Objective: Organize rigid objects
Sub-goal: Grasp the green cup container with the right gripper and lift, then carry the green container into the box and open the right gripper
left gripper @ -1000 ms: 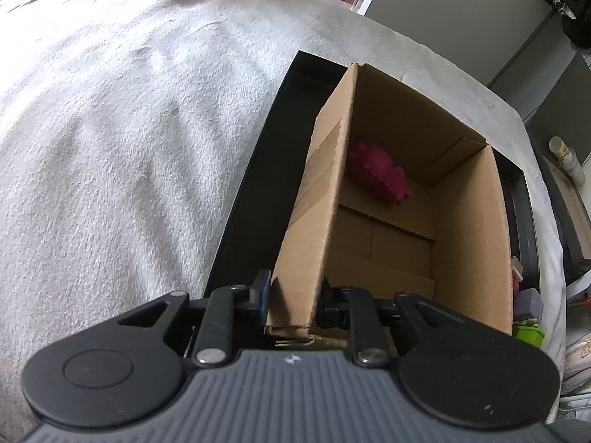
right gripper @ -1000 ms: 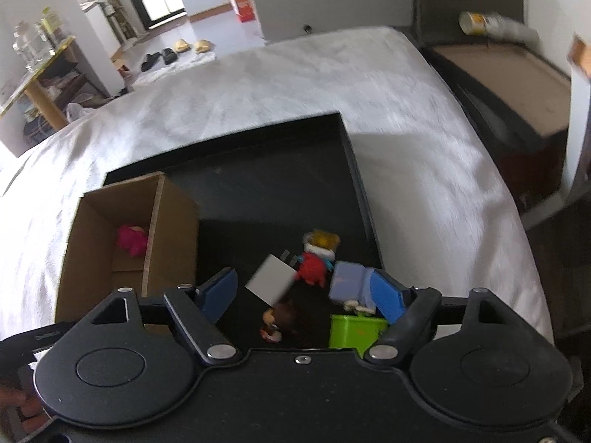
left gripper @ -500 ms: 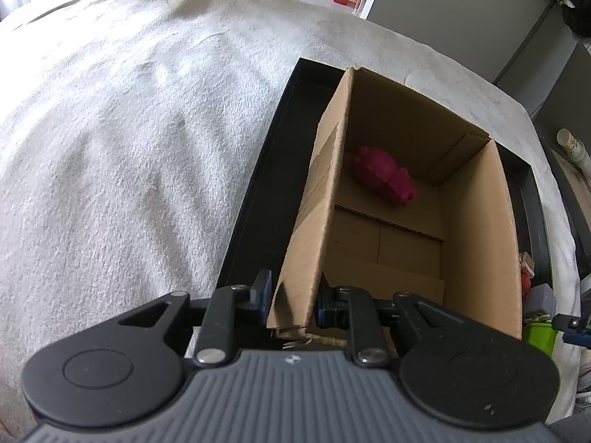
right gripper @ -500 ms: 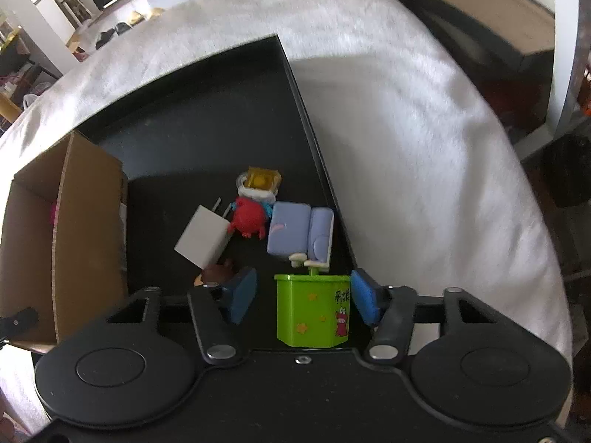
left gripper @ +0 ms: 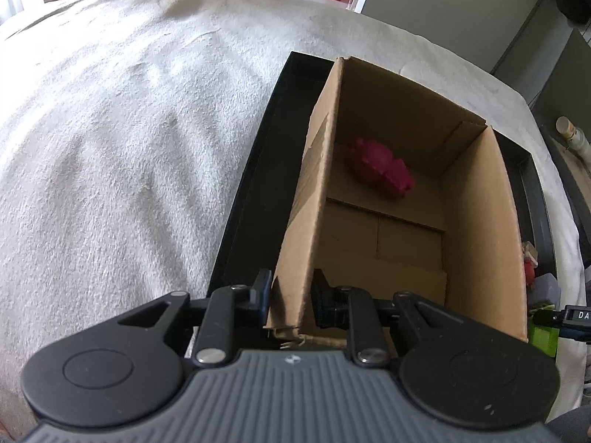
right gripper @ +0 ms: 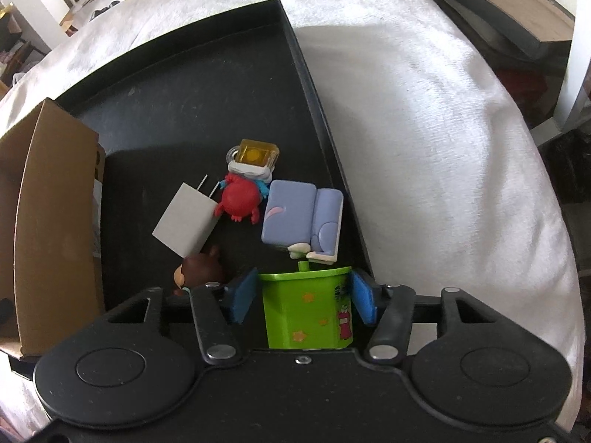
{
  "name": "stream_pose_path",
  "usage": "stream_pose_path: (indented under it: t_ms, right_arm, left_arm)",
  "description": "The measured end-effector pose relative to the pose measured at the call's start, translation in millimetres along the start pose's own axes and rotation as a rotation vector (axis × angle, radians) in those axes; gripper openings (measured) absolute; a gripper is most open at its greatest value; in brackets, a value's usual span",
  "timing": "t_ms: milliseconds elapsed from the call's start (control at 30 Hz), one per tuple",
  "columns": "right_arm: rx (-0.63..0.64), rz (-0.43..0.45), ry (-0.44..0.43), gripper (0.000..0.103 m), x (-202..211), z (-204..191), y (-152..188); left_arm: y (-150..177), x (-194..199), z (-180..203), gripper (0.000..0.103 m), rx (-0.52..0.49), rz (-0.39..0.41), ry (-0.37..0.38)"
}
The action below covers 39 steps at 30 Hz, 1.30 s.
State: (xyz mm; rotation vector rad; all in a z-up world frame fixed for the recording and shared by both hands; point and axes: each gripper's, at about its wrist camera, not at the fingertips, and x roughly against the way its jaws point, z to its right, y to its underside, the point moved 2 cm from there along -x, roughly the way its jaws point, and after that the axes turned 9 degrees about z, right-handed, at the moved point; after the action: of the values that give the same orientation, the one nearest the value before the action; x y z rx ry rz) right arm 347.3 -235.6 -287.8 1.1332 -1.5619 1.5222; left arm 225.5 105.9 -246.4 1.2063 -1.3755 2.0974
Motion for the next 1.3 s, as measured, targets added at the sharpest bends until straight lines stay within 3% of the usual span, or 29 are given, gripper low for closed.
stream_pose_path:
  t_ms: [100, 267, 700, 1300]
  right_arm:
    - [-0.007, -0.050, -0.005, 0.056, -8, 1, 3]
    - [-0.008, -0.045, -0.026, 0.055, -5, 1, 4]
    - [0.011, 0.053, -0.061, 0.055, 48, -6, -14]
    - [0.140, 0.194, -0.121, 0.055, 103, -74, -41]
  left_arm:
    - [0, 0, -1, 0.022, 0.005, -0.005, 0.003]
    - [1, -1, -2, 0.022, 0.012, -0.009, 0.004]
    - [0, 4, -3, 0.022, 0.018, 0.004, 0.004]
    - [-1, 13, -6, 0.017, 0.043, 0.023, 0.043]
